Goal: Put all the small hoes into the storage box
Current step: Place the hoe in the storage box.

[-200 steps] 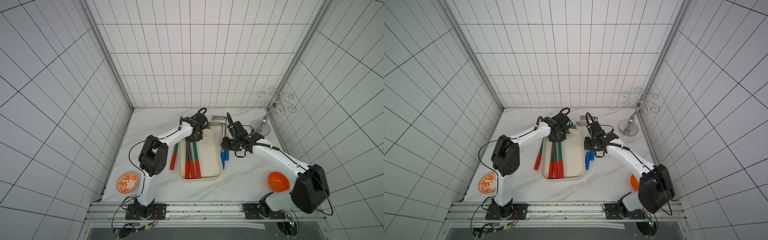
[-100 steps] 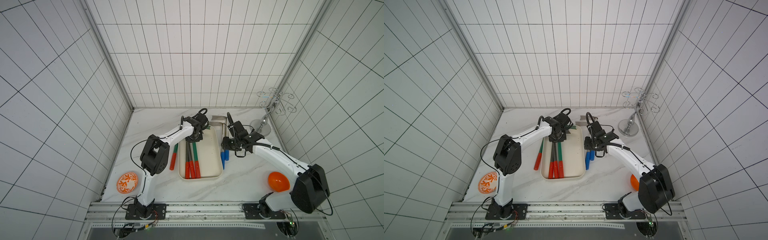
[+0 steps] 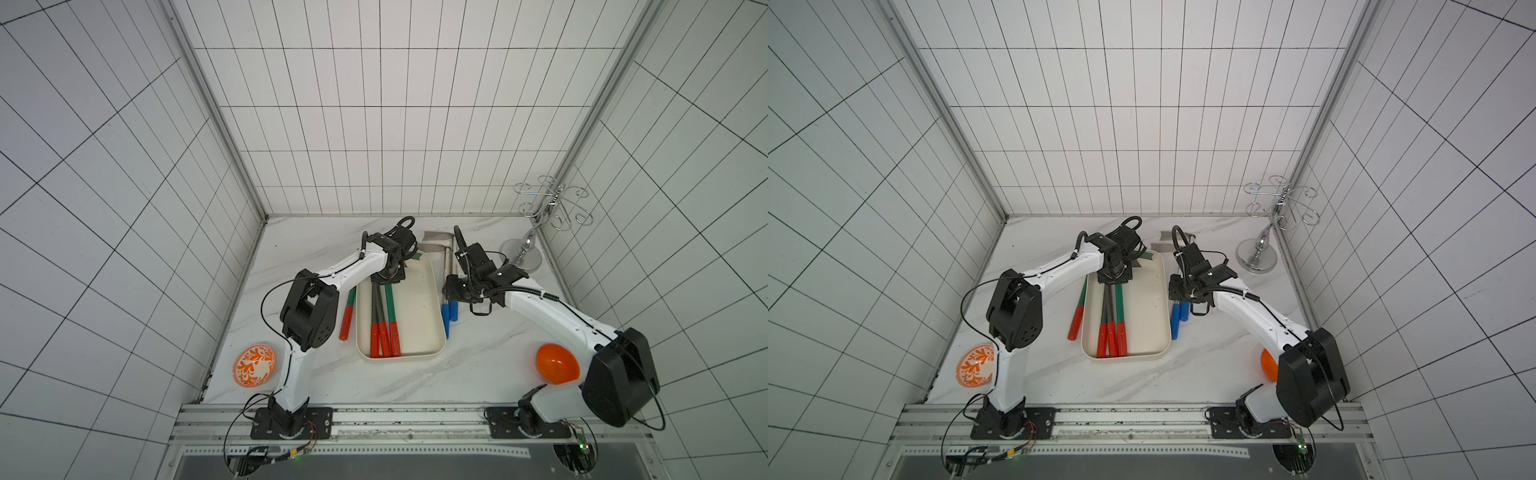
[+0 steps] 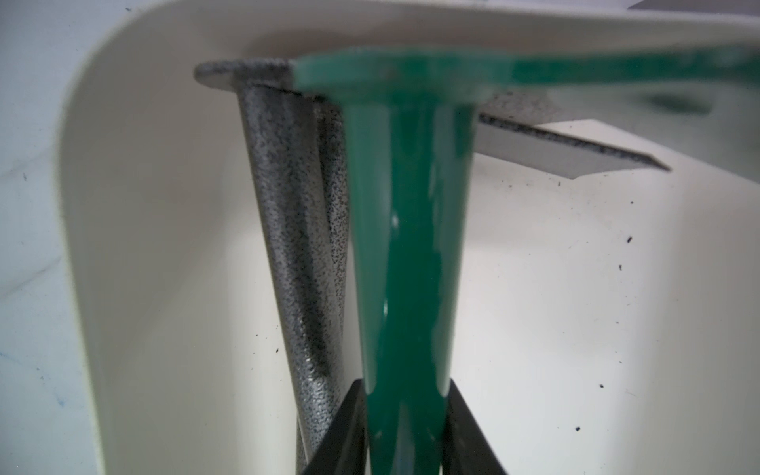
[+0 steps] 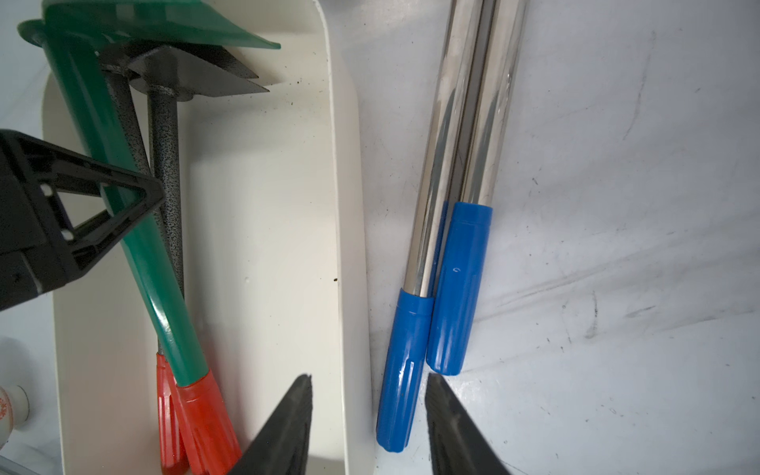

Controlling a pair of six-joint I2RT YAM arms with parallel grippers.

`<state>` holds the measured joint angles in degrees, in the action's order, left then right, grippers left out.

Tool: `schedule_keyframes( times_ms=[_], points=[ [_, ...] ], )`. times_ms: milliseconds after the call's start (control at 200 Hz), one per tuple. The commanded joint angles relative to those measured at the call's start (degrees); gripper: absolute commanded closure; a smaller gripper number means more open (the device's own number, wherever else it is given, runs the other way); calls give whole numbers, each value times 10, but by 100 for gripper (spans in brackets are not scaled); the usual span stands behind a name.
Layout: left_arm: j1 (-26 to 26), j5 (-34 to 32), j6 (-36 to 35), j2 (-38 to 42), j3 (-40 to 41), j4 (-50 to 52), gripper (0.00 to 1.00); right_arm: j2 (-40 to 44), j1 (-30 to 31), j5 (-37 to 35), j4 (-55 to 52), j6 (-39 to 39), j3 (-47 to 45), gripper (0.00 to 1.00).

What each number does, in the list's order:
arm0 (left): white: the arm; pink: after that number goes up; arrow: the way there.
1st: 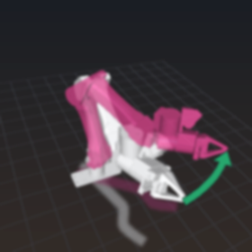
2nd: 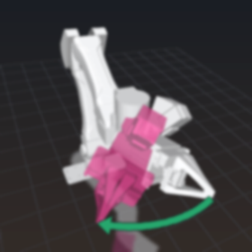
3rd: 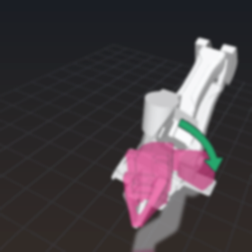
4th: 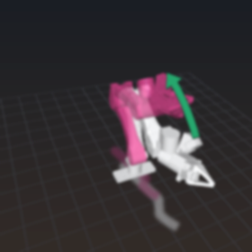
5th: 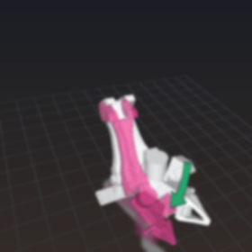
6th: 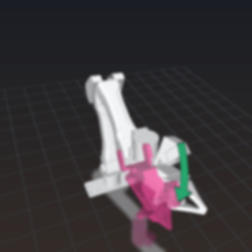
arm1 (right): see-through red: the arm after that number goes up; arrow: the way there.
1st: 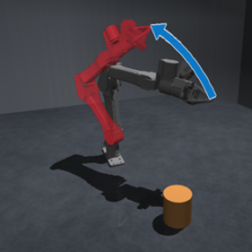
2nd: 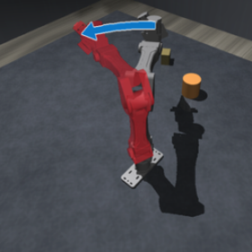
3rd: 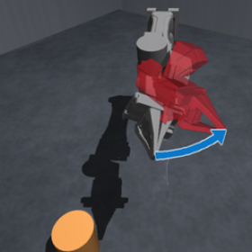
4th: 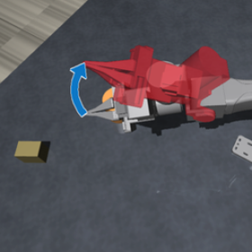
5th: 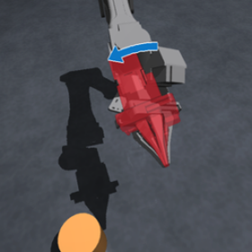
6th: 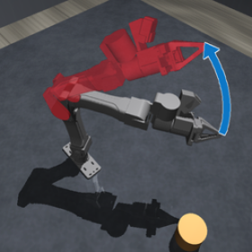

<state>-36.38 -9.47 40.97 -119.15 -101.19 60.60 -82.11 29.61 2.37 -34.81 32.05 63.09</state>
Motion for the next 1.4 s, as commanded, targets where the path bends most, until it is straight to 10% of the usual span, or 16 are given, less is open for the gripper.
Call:
schedule_keyframes(
  times_ms=[0,610,1084,1399],
  points=[
    [-3,-1,5,-16,-17,-6,65,8,-6,2,-1,0,-26,54],
    [-3,17,-4,-21,0,-42,67,-12,-7,9,0,-1,19,53],
    [-1,33,-31,-1,-1,-79,100,0,-7,5,0,3,-3,53],
    [19,55,-72,56,-145,17,100,-1,-6,8,0,5,-2,53]
  ],
)
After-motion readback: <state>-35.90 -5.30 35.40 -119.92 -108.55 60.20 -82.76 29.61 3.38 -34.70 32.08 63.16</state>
